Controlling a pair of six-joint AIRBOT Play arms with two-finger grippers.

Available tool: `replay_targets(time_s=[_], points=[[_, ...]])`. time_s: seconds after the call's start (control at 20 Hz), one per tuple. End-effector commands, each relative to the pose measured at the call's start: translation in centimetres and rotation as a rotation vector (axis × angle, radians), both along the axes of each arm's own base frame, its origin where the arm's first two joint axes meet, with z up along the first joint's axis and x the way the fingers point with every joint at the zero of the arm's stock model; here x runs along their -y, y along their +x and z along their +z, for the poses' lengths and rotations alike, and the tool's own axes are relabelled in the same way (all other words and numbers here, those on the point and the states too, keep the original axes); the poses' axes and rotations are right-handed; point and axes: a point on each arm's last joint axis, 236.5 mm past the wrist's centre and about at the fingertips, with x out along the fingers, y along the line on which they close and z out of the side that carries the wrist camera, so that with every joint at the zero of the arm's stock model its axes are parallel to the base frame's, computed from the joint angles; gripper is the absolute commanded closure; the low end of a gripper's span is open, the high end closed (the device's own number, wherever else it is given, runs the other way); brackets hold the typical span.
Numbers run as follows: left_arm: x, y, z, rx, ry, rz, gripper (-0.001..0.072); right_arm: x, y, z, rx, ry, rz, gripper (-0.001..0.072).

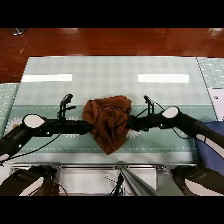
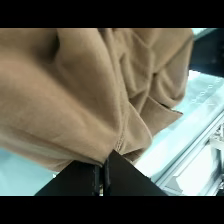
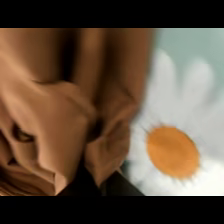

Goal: Fold the shirts.

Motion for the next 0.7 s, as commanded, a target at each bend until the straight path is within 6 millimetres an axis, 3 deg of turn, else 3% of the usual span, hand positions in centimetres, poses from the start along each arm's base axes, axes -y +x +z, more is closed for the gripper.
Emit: replay_targets(time_s=[0.0,0.05,0.1,0.15,0.25,0.3,0.4,0.45,0.55,0.65], points=[[-0.2,2.3,3.7,0.058,-0.045,-0.001,0.0683,0.0,5.3,5.7,0.152,0.028,0.081,0.0685],[-0.8,4.7,6.6,0.125,-0.064,0.026,0.0683,1.1,8.2,9.4,0.227,0.02,0.067,0.0686],[-1.6,7.4,10.2,0.209,-0.089,0.074,0.0684,2.7,11.5,14.3,0.336,-0.003,0.042,0.0686],[-2.5,10.4,15.0,0.308,-0.133,0.136,0.0684,4.2,14.1,19.4,0.448,-0.034,0.021,0.0686],[-4.7,14.2,25.5,0.539,-0.194,0.222,0.0684,7.7,17.1,30.3,0.681,-0.132,-0.027,0.0686],[-5.9,15.0,30.1,0.651,-0.194,0.248,0.0684,9.5,17.2,35.6,0.792,-0.188,-0.05,0.0686],[-8.6,15.0,38.8,0.834,-0.191,0.31,0.0684,12.1,14.9,43.9,0.969,-0.29,-0.063,0.0686],[-10.0,14.5,41.9,0.886,-0.176,0.353,0.0684,13.1,12.9,47.3,1.045,-0.329,-0.074,0.0686],[-12.6,12.7,46.6,0.985,-0.091,0.426,0.0684,14.5,8.6,51.8,1.172,-0.366,-0.113,0.0686],[-15.0,9.9,49.4,1.067,0.029,0.493,0.0684,16.5,3.8,54.3,1.252,-0.427,-0.154,0.0686]])
